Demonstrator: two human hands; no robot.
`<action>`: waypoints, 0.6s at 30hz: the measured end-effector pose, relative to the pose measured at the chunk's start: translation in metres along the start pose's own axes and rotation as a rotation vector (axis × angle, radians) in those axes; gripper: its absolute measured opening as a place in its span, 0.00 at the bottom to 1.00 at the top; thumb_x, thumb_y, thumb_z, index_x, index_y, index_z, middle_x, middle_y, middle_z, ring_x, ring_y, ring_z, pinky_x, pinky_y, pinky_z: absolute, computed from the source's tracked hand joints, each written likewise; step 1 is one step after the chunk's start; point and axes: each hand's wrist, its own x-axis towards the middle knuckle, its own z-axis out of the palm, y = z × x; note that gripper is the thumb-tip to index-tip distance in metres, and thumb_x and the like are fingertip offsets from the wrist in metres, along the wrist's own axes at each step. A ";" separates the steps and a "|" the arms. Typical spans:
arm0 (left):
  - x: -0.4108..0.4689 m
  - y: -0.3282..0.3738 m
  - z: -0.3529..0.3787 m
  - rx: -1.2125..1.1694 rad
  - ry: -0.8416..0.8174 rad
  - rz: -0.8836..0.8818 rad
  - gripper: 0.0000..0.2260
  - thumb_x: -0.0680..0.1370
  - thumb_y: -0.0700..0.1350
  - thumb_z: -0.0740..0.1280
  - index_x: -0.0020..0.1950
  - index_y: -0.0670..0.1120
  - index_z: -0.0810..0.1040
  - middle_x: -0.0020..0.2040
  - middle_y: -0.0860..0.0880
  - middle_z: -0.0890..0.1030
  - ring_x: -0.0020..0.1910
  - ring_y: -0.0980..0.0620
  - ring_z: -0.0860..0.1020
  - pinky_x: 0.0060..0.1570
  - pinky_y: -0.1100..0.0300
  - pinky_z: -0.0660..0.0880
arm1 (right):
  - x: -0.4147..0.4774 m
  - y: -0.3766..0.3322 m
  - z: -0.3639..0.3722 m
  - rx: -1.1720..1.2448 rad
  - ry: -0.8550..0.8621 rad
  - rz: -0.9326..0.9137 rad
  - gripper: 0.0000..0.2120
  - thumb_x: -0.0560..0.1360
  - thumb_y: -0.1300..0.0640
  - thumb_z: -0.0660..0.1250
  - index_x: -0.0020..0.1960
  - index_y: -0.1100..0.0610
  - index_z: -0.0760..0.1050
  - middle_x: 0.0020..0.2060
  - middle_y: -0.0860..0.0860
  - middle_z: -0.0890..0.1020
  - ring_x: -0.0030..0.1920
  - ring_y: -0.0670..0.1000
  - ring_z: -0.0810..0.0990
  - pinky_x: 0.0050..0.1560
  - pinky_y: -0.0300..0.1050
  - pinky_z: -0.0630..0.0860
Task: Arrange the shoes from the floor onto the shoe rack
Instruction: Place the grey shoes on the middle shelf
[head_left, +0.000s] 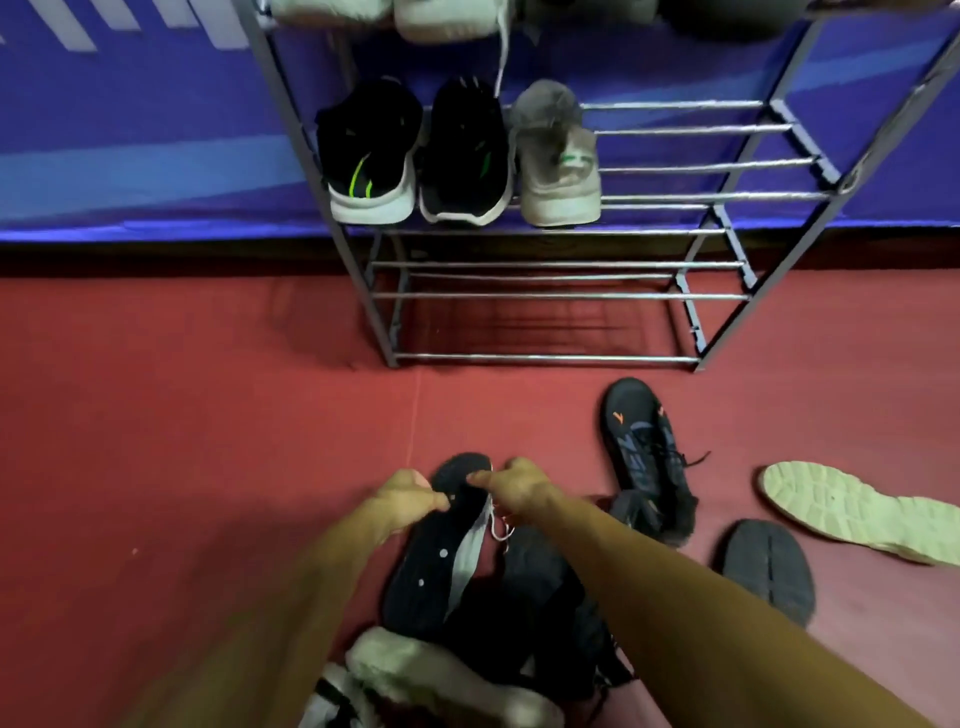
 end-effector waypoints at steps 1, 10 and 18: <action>0.004 -0.006 0.003 0.040 -0.013 0.000 0.10 0.74 0.46 0.72 0.51 0.44 0.77 0.43 0.47 0.76 0.43 0.50 0.74 0.33 0.63 0.67 | 0.004 0.003 0.008 -0.017 -0.016 0.018 0.15 0.77 0.49 0.70 0.39 0.58 0.72 0.34 0.51 0.75 0.31 0.49 0.73 0.28 0.38 0.68; 0.025 -0.057 0.026 0.023 -0.025 -0.129 0.15 0.72 0.43 0.73 0.54 0.47 0.72 0.53 0.48 0.76 0.51 0.50 0.75 0.50 0.60 0.73 | 0.025 0.038 0.062 -0.095 -0.107 0.082 0.17 0.77 0.53 0.70 0.59 0.63 0.80 0.46 0.55 0.82 0.41 0.50 0.80 0.40 0.43 0.77; 0.021 -0.051 0.018 -0.289 -0.119 -0.228 0.20 0.75 0.36 0.69 0.66 0.48 0.72 0.58 0.48 0.76 0.55 0.51 0.73 0.50 0.60 0.71 | 0.009 0.031 0.029 0.102 -0.162 0.070 0.08 0.77 0.67 0.62 0.41 0.57 0.70 0.30 0.55 0.77 0.26 0.51 0.76 0.30 0.45 0.72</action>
